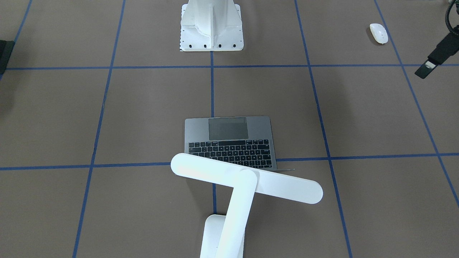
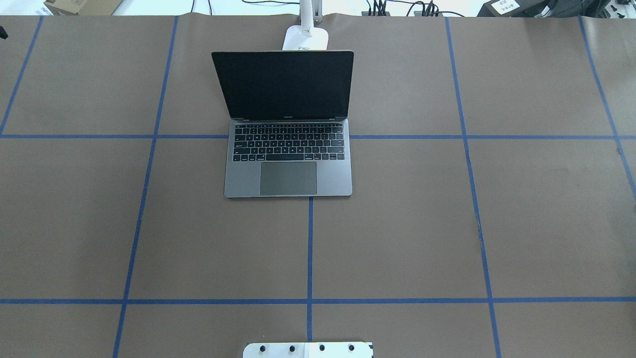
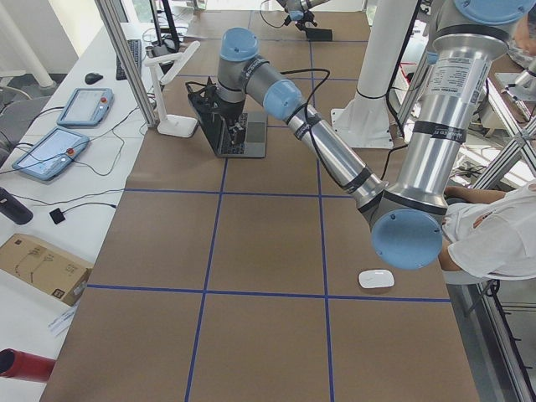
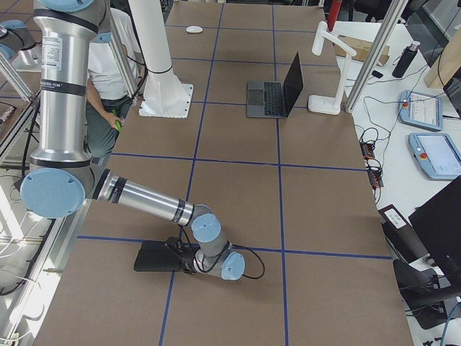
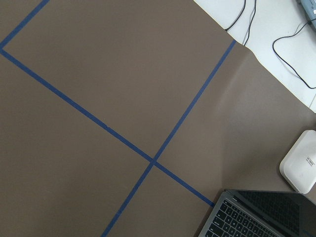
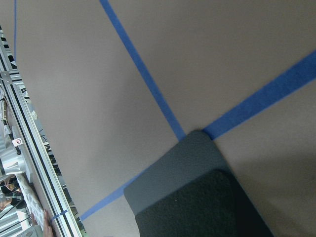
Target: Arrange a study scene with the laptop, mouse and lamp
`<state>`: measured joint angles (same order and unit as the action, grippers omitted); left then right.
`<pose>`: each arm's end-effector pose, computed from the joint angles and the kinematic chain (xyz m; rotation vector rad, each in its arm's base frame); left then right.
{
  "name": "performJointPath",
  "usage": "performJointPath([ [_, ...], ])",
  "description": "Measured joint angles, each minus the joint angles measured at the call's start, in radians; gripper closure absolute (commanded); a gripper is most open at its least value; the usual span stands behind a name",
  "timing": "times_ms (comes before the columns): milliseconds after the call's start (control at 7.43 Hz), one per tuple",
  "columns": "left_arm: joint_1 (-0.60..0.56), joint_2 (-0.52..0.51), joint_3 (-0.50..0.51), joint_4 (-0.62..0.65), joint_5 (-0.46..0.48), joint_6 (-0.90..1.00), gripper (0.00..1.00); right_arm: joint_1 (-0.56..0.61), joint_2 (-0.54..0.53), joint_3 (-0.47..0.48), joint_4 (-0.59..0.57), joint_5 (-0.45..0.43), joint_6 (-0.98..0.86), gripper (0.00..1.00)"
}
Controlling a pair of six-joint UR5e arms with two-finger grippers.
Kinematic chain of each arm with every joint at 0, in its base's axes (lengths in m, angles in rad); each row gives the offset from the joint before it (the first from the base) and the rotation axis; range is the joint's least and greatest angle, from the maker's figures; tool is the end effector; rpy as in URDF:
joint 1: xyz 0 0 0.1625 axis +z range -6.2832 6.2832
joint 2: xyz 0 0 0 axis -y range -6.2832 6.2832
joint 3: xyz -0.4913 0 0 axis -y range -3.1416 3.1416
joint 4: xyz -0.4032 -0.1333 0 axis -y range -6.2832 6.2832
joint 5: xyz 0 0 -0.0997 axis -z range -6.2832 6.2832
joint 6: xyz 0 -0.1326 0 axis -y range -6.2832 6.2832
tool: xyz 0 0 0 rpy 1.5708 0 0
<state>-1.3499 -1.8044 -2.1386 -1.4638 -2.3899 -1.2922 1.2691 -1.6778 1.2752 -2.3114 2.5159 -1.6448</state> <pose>0.0803 -0.5239 0.3566 -0.0642 1.0395 -0.6916 -0.0613 -0.2838 0.9319 -0.3188 -1.3755 -1.1028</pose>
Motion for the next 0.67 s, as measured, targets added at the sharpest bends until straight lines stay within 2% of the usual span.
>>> performJointPath([
  [269, 0.000, -0.001, -0.012, 0.017, 0.000, -0.001, 0.04, -0.003, -0.004, 0.017, -0.037, 0.016, -0.001, 0.10],
  [404, 0.000, -0.002, -0.015, 0.021, 0.000, -0.001, 0.02, -0.007, -0.006, 0.021, -0.049, 0.034, -0.002, 0.16],
  [539, 0.000, -0.002, -0.015, 0.022, 0.000, -0.001, 0.02, -0.017, -0.007, 0.022, -0.059, 0.055, -0.002, 0.31],
  [673, 0.000, -0.003, -0.017, 0.023, 0.000, -0.001, 0.02, -0.029, -0.008, 0.023, -0.066, 0.073, -0.002, 0.55],
])
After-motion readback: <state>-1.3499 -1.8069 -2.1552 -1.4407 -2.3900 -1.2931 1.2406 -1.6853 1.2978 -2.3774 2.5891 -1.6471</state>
